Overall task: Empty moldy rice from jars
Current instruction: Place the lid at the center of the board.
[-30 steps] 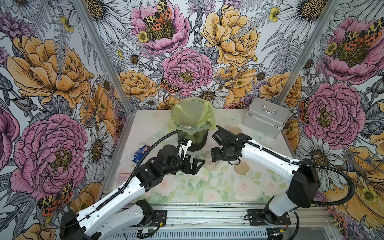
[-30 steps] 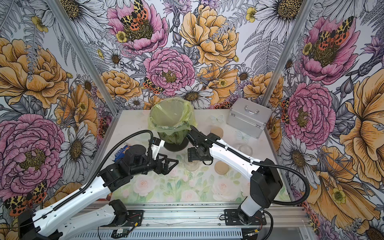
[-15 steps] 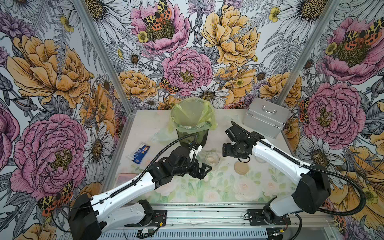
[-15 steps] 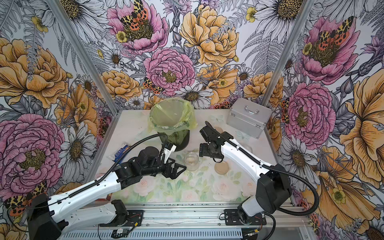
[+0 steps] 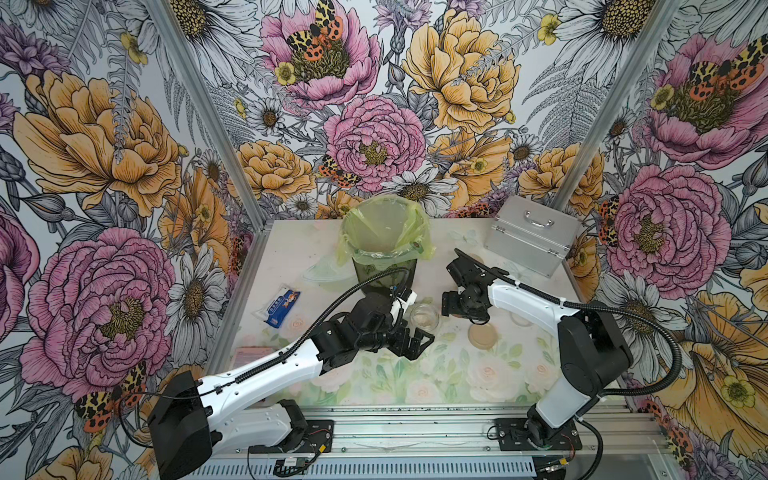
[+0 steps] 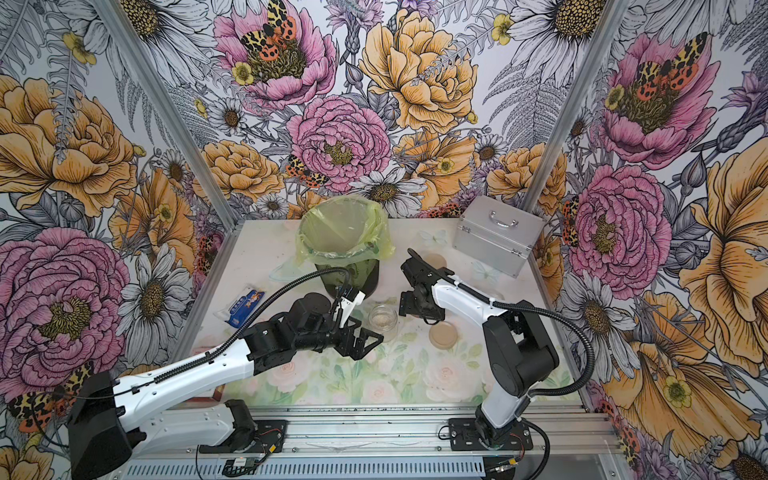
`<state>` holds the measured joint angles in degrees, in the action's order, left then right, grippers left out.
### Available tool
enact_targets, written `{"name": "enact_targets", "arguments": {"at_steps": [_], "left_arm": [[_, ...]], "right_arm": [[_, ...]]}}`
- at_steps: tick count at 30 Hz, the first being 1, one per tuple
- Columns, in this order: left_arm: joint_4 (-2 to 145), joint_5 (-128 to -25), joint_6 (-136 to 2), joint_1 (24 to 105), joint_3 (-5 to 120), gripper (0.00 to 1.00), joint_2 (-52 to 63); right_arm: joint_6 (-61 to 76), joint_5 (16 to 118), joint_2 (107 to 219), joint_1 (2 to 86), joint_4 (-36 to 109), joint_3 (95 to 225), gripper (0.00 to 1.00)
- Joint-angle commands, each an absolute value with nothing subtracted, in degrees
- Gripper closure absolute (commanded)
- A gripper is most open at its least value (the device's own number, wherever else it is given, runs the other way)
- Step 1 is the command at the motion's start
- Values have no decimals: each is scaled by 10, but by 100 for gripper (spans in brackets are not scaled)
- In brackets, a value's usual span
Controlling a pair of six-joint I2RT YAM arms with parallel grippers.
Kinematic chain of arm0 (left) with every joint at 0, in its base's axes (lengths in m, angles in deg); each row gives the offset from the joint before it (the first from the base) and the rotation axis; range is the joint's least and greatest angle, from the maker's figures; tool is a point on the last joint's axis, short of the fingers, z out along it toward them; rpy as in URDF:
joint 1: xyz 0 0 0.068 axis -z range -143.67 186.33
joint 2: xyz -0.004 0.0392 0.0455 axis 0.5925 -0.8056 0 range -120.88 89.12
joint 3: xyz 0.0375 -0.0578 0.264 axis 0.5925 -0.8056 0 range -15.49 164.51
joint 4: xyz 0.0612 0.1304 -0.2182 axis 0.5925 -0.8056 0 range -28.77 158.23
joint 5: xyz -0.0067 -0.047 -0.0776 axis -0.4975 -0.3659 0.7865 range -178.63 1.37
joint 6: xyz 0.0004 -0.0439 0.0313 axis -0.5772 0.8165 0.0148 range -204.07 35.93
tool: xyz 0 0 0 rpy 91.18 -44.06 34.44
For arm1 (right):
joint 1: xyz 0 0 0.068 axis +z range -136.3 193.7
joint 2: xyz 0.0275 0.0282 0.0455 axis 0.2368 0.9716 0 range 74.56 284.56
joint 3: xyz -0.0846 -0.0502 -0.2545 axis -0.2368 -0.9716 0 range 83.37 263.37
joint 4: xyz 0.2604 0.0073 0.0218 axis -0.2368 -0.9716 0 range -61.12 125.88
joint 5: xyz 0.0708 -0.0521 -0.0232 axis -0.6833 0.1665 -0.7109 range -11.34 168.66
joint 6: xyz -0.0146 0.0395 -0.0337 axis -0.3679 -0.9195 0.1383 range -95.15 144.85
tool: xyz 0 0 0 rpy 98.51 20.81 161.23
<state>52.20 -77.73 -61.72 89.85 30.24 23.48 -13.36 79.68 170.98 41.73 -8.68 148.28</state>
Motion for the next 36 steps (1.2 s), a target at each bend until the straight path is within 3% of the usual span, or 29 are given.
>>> {"name": "enact_targets", "arguments": {"at_steps": [1, 14, 22, 36], "left_arm": [[537, -785, -613, 902, 304, 1, 249], [517, -792, -602, 902, 297, 1, 274], [498, -804, -604, 898, 298, 1, 294], [449, -745, -615, 774, 291, 1, 383]], "right_arm": [[-133, 788, 1724, 416, -40, 1473, 12], [-129, 789, 1771, 417, -2, 1461, 6], [-130, 805, 1717, 417, -55, 1474, 6], [-125, 795, 1627, 456, -192, 1579, 5]]}}
